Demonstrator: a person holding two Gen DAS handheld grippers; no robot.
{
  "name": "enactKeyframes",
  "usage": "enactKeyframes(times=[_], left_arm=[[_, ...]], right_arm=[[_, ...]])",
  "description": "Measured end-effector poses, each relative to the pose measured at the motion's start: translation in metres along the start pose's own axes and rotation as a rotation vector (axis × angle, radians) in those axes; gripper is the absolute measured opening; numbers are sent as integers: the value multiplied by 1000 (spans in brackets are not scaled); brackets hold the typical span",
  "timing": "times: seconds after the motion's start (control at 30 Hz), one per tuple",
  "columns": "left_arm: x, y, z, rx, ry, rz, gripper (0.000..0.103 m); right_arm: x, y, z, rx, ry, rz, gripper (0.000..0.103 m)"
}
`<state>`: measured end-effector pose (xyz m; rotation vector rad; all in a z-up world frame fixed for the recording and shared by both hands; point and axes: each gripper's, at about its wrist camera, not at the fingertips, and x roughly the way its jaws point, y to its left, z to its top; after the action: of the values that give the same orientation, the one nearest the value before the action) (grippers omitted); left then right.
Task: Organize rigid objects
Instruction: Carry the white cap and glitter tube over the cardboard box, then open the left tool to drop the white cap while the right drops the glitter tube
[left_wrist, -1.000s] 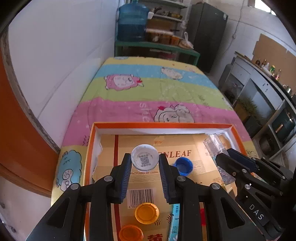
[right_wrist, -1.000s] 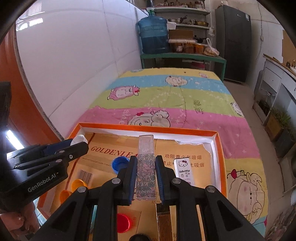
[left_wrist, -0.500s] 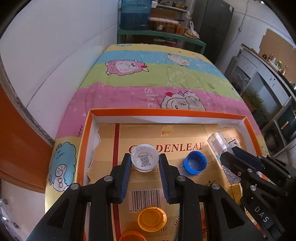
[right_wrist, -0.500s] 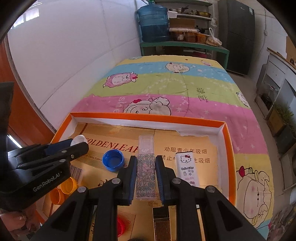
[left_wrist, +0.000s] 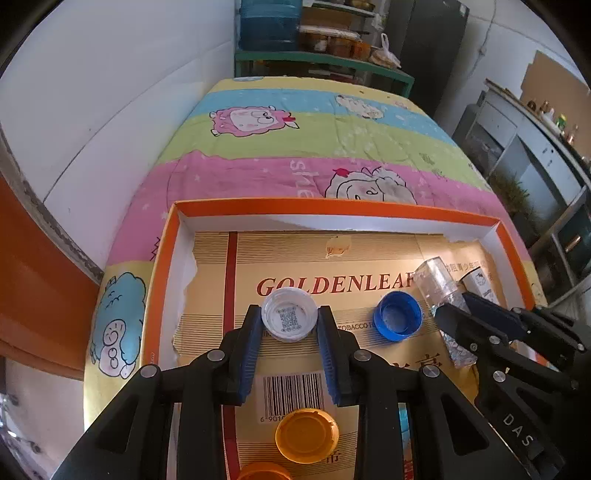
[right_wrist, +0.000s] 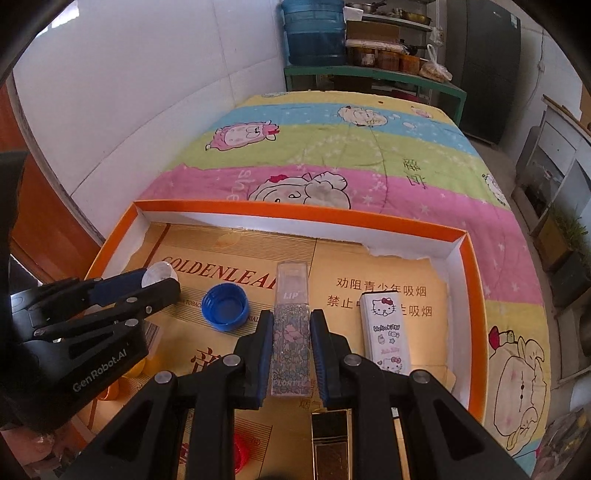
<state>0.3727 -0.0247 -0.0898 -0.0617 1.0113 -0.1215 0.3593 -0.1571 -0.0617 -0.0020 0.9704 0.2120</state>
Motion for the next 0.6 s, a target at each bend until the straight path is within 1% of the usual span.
enactKeyframes(times=[0.17,0.3,0.43,0.6], left_arm=[[-2,2,-1,-13,-9,-26,35],[-2,2,-1,-12,-11,-42,44],[-2,1,-1,-7,-12,-41,45],[-5,3,-1,-23,-20,-51,45]], right_arm=[[0,0,0,0,5,-1,21],[0,0,-1,2,4,1,21],[-1,-1,-2,13,-5,3,23],[-9,-4,-4,41,-39,8,26]])
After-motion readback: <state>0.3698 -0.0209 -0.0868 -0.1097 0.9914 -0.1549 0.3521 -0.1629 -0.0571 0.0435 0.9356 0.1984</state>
